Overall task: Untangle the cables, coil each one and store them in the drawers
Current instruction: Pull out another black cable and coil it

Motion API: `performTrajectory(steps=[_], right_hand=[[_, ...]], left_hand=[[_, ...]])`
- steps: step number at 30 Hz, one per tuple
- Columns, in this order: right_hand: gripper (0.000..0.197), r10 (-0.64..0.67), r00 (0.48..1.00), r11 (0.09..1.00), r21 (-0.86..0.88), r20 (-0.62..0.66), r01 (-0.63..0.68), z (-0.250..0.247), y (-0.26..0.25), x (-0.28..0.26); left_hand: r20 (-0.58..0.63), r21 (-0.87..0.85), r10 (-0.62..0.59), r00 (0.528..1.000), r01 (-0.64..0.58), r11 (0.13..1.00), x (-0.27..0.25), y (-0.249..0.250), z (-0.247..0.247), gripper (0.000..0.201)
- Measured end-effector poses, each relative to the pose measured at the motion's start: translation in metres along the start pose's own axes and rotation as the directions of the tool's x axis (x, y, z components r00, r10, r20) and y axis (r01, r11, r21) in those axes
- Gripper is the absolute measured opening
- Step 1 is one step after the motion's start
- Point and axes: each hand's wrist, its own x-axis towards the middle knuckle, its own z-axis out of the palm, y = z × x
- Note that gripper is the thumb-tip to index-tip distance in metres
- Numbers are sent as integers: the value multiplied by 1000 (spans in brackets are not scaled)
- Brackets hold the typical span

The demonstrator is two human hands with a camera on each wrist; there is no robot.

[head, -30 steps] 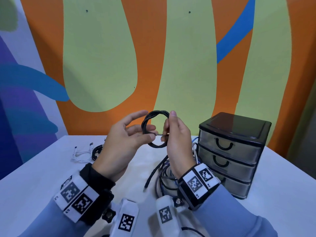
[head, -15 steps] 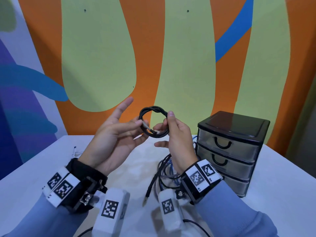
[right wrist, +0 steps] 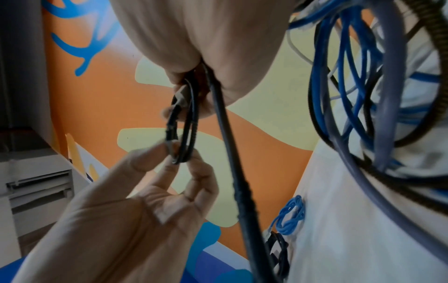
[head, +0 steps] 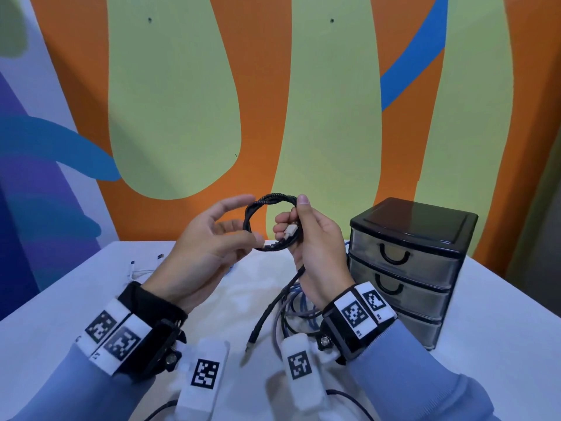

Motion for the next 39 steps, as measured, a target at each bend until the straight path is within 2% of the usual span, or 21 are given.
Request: performTrajectory(steps=[6, 8, 10, 13, 15, 18, 22, 24, 26, 28, 30, 32, 35, 39], right_hand=[[41, 9, 996, 1000, -15, 87, -8, 4, -2, -6], [43, 12, 994, 1000, -24, 105, -10, 5, -2, -7], [40, 31, 995, 999, 20, 93, -33, 5, -2, -7], [36, 77, 994, 986, 143, 73, -87, 4, -6, -4], [36, 97, 993, 973, 203, 69, -109, 4, -6, -3], [34, 112, 990, 946, 297, 86, -133, 6, -5, -4], [35, 139, 976, 903, 383, 168, -195, 8, -3, -9], [37, 157, 964, 891, 390, 215, -232, 8, -4, -11], [31, 158, 958, 888, 389, 239, -244, 8, -6, -12], [27, 151, 959, 890, 389, 240, -237, 8, -8, -13], [36, 151, 963, 899, 375, 224, -229, 9, -8, -13], [48, 136, 972, 924, 329, 189, -193, 10, -5, -10], [53, 59, 992, 987, 140, 115, -75, 11, -1, -6], [56, 45, 999, 996, -79, 9, -44, 8, 2, -8]], left_hand=[[-92, 308, -61, 994, 86, 947, 1, -8, 3, 49], [-95, 389, -72, 993, 103, 915, 0, -5, 3, 34], [-97, 416, -53, 994, 89, 905, 0, -1, -1, 26], [-63, 469, 4, 998, 26, 883, 0, 6, -10, 28], [-48, 492, 32, 998, -4, 870, 1, 5, -14, 23], [-98, 464, 31, 995, 18, 886, 3, -3, -15, 9], [-138, 330, -42, 990, 86, 940, 4, -9, -6, 24], [-123, 256, -56, 991, 87, 963, 3, -9, -2, 24], [-140, 239, 14, 990, 20, 971, 2, -10, -1, 24], [-188, 296, 115, 975, -56, 954, 2, -12, -1, 28], [-211, 306, 177, 961, -107, 946, 2, -12, 1, 30], [-234, 261, 217, 948, -154, 953, 3, -11, 2, 29], [-259, 215, 275, 926, -222, 951, 0, -6, 4, 28], [-230, 114, 256, 939, -235, 965, -1, -2, 5, 35]])
